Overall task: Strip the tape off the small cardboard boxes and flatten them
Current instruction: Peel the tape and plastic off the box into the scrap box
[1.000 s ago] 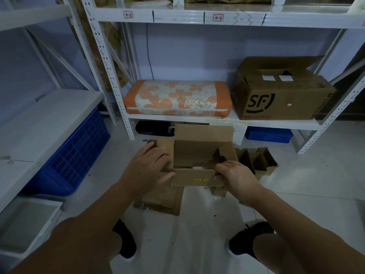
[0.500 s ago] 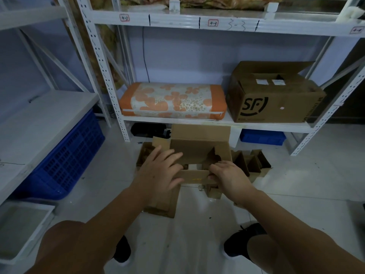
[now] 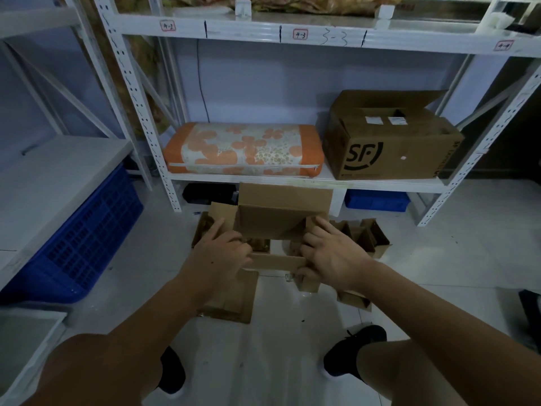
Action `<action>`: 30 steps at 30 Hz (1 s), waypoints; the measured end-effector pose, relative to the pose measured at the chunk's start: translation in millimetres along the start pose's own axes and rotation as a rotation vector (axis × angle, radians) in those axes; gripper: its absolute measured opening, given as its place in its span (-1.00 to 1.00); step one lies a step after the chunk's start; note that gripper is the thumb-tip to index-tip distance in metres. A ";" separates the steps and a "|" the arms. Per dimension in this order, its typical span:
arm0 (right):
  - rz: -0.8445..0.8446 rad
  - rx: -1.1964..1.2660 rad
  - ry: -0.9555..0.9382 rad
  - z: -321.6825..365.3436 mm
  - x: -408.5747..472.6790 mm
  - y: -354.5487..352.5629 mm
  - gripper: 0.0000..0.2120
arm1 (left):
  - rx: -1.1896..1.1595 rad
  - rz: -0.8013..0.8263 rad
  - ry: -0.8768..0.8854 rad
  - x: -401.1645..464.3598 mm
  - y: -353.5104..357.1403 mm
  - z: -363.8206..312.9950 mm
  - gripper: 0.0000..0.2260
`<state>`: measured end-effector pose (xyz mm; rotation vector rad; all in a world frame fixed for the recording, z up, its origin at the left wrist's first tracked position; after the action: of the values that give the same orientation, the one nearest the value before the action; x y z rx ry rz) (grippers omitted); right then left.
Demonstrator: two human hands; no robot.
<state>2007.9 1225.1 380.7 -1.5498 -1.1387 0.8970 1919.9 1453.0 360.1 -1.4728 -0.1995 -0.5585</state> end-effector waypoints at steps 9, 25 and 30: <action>-0.269 0.270 0.246 -21.2 -10.3 -26.7 -0.60 | -0.063 -0.086 -0.018 2.8 -6.7 9.3 -0.77; -0.374 0.468 0.567 -25.1 -14.2 -5.3 -0.21 | -0.385 -0.008 -0.337 4.5 -24.6 17.5 -0.57; -0.373 0.706 0.568 -18.8 -13.8 -5.7 -0.11 | -0.458 0.173 -0.390 19.4 -36.9 11.0 -0.83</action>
<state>2020.0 1207.1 391.1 -0.8747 -0.5692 0.4715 1921.4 1459.2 402.8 -2.0191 -0.2562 -0.1729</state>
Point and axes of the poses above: each hand's wrist, its own x-axis towards the middle knuckle, its own y-axis out of the palm, z = x × y, the point moved 4 cm from there along x, towards the middle knuckle, and after that the axes turned 9 degrees about -y, right-handed, at the moved point
